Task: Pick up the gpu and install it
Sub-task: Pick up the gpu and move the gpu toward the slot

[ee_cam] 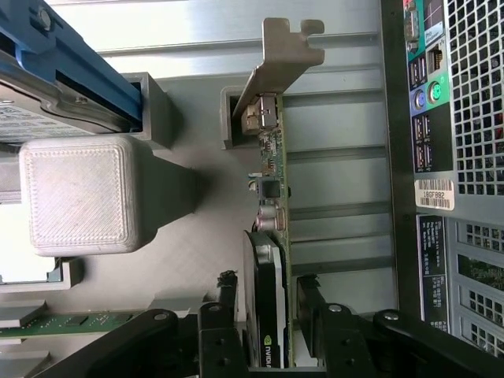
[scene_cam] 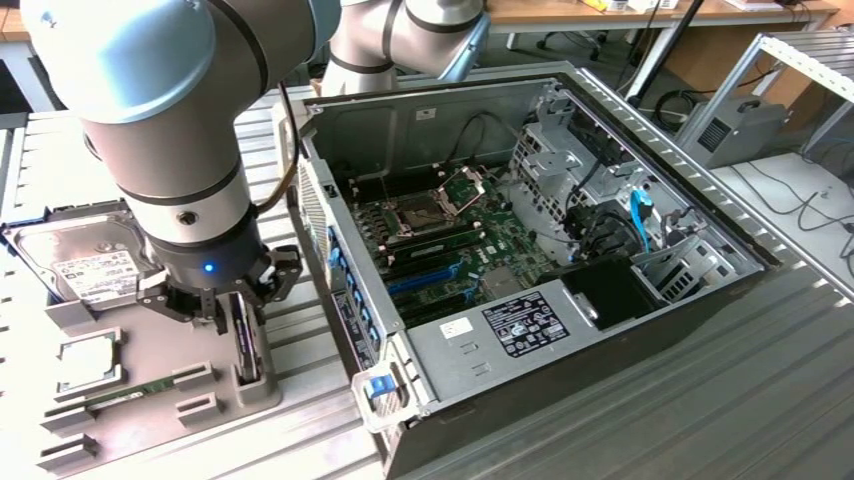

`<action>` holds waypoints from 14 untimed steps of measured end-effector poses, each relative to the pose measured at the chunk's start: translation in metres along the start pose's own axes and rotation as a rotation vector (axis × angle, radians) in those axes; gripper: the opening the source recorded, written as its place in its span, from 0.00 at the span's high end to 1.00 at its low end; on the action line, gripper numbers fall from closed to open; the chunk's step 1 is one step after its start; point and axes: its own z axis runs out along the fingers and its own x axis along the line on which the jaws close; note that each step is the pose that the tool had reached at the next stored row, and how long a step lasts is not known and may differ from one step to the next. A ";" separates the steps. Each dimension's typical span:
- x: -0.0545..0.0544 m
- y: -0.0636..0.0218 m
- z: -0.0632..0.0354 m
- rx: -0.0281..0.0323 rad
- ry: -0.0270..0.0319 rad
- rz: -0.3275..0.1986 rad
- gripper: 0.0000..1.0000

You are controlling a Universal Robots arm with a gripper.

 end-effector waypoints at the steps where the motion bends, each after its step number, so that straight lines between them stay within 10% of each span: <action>1: 0.000 0.0000 0.0000 0.0000 0.0000 0.000 0.52; 14: 0.000 0.0000 0.0000 0.0001 0.0000 0.000 0.73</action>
